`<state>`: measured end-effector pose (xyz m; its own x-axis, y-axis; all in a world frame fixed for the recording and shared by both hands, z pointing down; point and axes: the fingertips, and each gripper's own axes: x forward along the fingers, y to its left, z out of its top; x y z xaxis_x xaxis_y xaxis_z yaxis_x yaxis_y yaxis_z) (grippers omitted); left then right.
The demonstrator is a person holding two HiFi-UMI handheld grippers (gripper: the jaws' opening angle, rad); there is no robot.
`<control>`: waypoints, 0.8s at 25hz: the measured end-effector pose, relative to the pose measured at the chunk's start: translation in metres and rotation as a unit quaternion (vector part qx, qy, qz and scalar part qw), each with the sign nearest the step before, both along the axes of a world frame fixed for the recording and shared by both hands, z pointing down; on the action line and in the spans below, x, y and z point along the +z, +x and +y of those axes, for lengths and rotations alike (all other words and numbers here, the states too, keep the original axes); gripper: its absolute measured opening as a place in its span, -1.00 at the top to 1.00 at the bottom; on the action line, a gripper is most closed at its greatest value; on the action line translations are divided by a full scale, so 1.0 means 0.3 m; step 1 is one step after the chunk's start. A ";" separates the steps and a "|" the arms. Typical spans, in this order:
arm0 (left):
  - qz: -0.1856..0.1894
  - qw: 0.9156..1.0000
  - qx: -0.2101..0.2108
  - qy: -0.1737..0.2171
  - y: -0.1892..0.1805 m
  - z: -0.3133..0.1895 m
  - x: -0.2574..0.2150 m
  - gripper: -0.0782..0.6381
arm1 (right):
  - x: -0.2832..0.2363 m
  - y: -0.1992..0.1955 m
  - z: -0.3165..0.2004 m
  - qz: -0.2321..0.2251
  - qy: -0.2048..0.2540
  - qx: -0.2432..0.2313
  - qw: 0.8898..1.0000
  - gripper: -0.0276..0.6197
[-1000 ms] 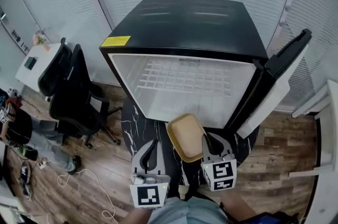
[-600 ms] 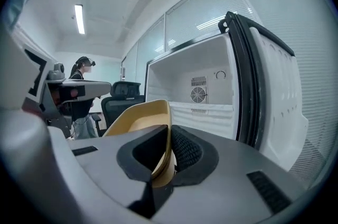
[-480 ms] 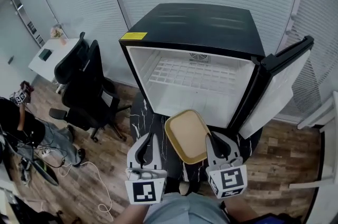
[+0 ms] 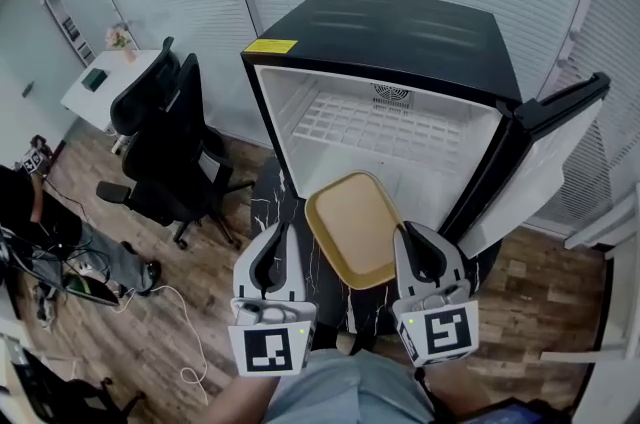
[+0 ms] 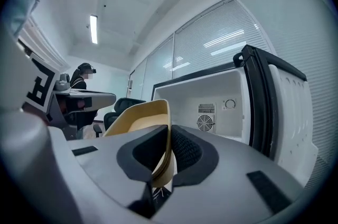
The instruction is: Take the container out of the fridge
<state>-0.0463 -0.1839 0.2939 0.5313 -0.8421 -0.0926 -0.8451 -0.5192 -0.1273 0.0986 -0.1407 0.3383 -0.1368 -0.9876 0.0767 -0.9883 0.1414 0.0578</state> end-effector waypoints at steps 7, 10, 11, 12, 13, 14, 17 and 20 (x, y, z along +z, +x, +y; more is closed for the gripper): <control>0.000 1.000 0.002 -0.002 0.008 -0.020 0.008 0.74 | 0.008 0.002 -0.026 0.009 -0.001 0.001 1.000 0.80; 0.000 1.000 0.004 -0.004 0.013 -0.028 0.017 0.74 | 0.013 0.008 -0.038 0.007 0.002 0.006 1.000 0.81; 0.000 1.000 0.005 -0.005 0.015 -0.030 0.019 0.74 | 0.013 0.010 -0.041 0.005 0.003 0.007 1.000 0.80; -0.001 1.000 0.005 -0.006 0.016 -0.031 0.021 0.74 | 0.017 0.011 -0.041 0.004 0.002 0.006 1.000 0.80; -0.002 1.000 0.006 -0.006 0.017 -0.032 0.023 0.74 | 0.021 0.010 -0.041 0.003 -0.001 0.004 1.000 0.80; -0.005 1.000 0.007 -0.004 0.018 -0.033 0.024 0.74 | 0.024 0.010 -0.040 0.003 -0.004 0.004 1.000 0.80; -0.009 1.000 0.010 -0.001 0.026 -0.035 0.021 0.74 | 0.025 0.013 -0.042 0.002 -0.005 0.003 1.000 0.80; -0.004 1.000 0.009 -0.007 0.029 -0.034 0.027 0.74 | 0.027 0.013 -0.044 0.001 -0.005 0.003 1.000 0.80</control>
<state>-0.0376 -0.1942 0.3020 0.5478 -0.8331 -0.0762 -0.8342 -0.5369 -0.1263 0.1026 -0.1538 0.3464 -0.1315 -0.9876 0.0862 -0.9889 0.1367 0.0578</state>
